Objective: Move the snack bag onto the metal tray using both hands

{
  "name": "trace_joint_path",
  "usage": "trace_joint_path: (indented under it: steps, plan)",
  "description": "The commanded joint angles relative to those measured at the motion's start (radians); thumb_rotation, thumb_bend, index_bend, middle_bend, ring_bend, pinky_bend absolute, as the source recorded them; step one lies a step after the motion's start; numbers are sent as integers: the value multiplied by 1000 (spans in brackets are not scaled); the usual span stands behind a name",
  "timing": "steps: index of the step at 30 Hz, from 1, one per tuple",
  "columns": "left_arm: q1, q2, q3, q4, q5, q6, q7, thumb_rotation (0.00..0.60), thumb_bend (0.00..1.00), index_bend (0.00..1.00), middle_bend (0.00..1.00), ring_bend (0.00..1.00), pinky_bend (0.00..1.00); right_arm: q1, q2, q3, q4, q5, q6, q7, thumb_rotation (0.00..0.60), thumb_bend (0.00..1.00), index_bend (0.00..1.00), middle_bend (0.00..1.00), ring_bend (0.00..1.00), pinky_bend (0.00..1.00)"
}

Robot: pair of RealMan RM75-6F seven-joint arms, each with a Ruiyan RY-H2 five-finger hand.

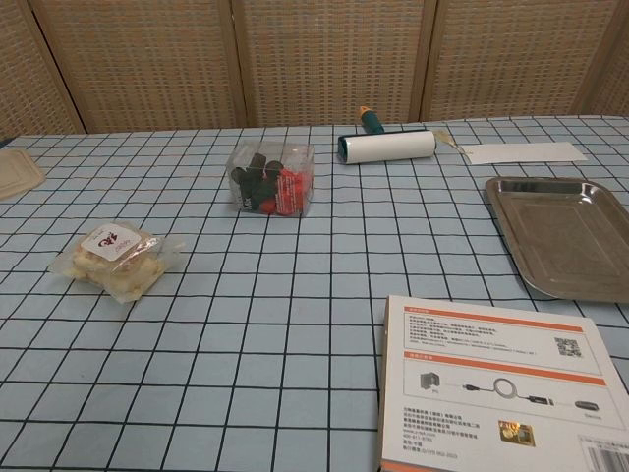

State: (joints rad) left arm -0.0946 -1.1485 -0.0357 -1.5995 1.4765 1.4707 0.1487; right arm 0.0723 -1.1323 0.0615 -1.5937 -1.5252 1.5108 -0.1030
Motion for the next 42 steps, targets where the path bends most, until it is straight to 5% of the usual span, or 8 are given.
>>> trace_joint_path:
  steps: [1, 28, 42]
  plan:
    - [-3, -1, -1, 4, -6, -8, -2, 600, 35, 0, 0, 0, 0, -4, 11, 0, 3, 12, -6, 27, 600, 91, 0, 0, 0, 0]
    - [-59, 18, -11, -24, 14, -68, 49, 600, 36, 0, 0, 0, 0, -1, 16, -4, 3, -3, -8, 34, 600, 91, 0, 0, 0, 0]
    - [-341, -40, -125, -49, -263, -434, 378, 600, 0, 0, 0, 0, 0, -9, 25, 38, 15, 65, 5, 28, 600, 90, 40, 0, 0, 0]
